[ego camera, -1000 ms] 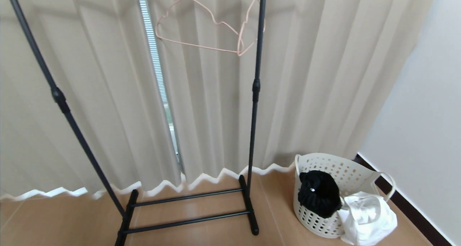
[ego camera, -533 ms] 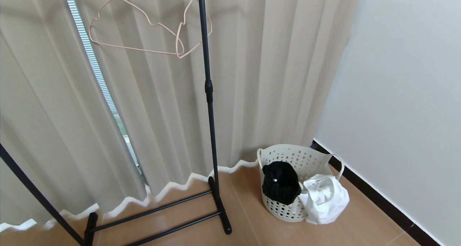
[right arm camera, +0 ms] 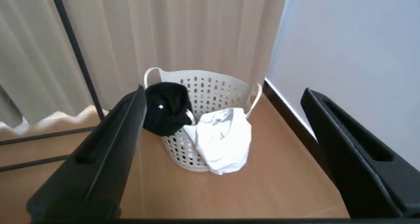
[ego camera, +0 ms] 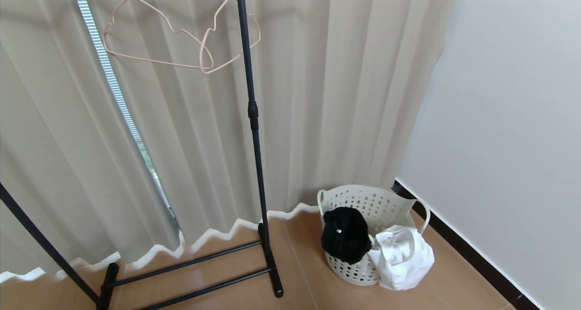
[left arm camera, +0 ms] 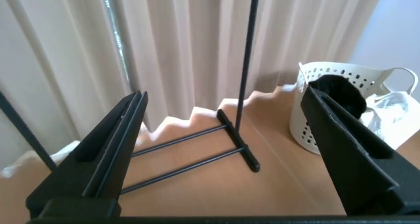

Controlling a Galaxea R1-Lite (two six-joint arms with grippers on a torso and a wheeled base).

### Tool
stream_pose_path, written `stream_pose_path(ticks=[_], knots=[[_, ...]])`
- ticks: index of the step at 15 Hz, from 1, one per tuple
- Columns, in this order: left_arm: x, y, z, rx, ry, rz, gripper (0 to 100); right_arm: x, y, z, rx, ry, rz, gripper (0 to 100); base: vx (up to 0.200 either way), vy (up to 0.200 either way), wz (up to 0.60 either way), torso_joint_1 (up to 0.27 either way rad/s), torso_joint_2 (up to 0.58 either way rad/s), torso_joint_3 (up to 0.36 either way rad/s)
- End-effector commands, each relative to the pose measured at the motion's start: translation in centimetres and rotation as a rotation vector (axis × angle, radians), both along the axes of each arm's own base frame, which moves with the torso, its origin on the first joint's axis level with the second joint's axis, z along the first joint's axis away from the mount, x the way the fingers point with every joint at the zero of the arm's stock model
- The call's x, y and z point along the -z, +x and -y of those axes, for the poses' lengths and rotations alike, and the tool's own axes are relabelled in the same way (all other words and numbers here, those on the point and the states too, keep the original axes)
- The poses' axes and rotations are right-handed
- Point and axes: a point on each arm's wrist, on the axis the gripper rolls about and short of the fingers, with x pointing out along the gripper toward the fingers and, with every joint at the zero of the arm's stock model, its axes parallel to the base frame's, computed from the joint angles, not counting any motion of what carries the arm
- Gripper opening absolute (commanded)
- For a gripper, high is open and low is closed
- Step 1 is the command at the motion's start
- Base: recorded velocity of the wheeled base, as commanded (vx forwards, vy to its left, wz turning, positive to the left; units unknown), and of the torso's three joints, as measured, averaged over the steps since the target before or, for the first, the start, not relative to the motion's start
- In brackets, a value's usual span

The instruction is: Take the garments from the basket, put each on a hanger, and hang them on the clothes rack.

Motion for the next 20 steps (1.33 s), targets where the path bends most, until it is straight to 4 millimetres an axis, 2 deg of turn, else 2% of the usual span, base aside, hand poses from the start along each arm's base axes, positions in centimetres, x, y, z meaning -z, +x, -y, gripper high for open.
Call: stream_pose_path(ticks=[1, 2, 7, 8, 20], knots=[[0.0, 0.01, 0.0, 0.0, 0.0, -0.001, 100, 0.01, 0.01, 0.0, -0.001, 0.0, -0.002, 100, 0.0, -0.2, 0.0, 0.007, 0.0, 0.002], [0.0, 0.01, 0.0, 0.0, 0.0, -0.001, 100, -0.03, 0.0, 0.0, -0.001, 0.0, 0.0, 100, 0.0, -0.2, 0.0, 0.002, 0.0, 0.002], [0.0, 0.01, 0.0, 0.0, 0.0, -0.001, 100, 0.01, 0.01, 0.0, 0.001, 0.001, -0.002, 100, 0.2, 0.0, -0.6, 0.004, 0.0, 0.005], [0.05, 0.02, 0.0, 0.0, 0.0, -0.002, 100, 0.01, 0.01, 0.0, 0.001, 0.001, -0.002, 100, 0.0, 0.0, -0.6, 0.012, 0.0, 0.007], [0.03, 0.02, 0.0, 0.0, 0.0, -0.001, 100, 0.01, 0.01, 0.0, 0.001, 0.001, -0.002, 100, 0.0, 0.0, 0.0, 0.0, 0.0, 0.0]])
